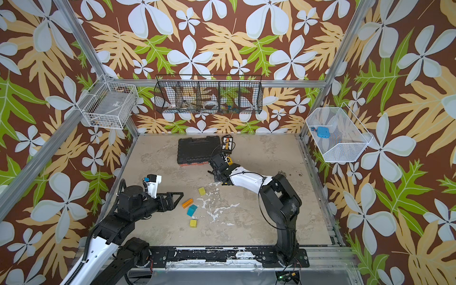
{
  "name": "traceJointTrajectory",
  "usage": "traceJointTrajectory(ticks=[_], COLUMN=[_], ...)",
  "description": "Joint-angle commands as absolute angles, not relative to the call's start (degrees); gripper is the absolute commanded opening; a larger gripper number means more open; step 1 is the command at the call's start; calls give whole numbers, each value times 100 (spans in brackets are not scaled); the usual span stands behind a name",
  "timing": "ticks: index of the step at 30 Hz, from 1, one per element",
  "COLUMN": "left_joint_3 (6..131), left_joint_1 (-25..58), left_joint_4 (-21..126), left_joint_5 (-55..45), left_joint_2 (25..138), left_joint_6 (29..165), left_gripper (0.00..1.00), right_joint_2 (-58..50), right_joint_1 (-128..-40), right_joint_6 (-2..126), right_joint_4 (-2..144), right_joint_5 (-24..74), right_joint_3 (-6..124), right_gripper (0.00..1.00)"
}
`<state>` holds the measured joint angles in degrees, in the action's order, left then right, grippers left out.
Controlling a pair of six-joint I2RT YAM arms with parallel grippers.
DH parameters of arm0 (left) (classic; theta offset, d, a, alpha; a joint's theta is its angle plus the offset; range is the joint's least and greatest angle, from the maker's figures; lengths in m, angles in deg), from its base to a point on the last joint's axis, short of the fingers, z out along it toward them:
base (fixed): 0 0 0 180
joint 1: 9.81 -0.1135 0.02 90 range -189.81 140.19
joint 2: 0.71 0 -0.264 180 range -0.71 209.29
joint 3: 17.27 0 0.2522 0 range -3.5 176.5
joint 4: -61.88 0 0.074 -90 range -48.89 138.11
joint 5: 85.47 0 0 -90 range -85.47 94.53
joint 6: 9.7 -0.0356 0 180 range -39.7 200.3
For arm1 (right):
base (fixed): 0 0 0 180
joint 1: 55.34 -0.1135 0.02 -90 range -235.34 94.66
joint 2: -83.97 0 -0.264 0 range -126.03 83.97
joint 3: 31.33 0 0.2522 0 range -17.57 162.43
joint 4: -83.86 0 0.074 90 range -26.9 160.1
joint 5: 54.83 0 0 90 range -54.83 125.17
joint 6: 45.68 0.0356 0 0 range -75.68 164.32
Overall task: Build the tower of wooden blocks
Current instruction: 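Lower the long yellow block upright beside the red and pink blocks, then open the right gripper, releasing the long yellow block at the stack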
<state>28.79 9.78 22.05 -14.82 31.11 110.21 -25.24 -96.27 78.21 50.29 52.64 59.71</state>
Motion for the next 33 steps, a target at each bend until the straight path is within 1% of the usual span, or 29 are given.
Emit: traceJointTrajectory(ticks=[1,4,6,11,13,15,19,26,33], left_joint_3=[2875,2875,2876,2873,2875,2875,2873,2866,2866], left_joint_1=[979,979,979,979,979,979,979,979,981], left_joint_4=[2342,2346,2342,2342,2341,2341,2342,2342,2342], left_joint_5=[-1506,-1507,-1507,-1507,-1507,-1513,-1507,-1507,-1523], left_joint_2=[3104,3107,3098,3096,3094,3090,3086,3086,3093], left_joint_6=[10981,10975,10975,10975,10976,10976,10977,10977,10977], left_gripper=[100,100,100,100,100,100,100,100,100], right_joint_2=[-2372,-2207,-2084,-1811,-1740,-1725,-1885,-2191,-2204], right_joint_1=[-9623,-9629,-9623,-9625,-9629,-9630,-9622,-9599,-9546], right_joint_6=[7850,7835,7820,7772,7764,7772,7775,7837,7921], right_joint_4=[4936,4940,4962,5103,5258,5393,5467,5395,5351], right_joint_5=[5240,5239,5288,5398,5349,5278,5174,5181,5316], right_joint_3=[5970,5901,5818,5464,5284,5165,5189,5430,5423], right_gripper=[44,49,55,79,85,88,90,89,87])
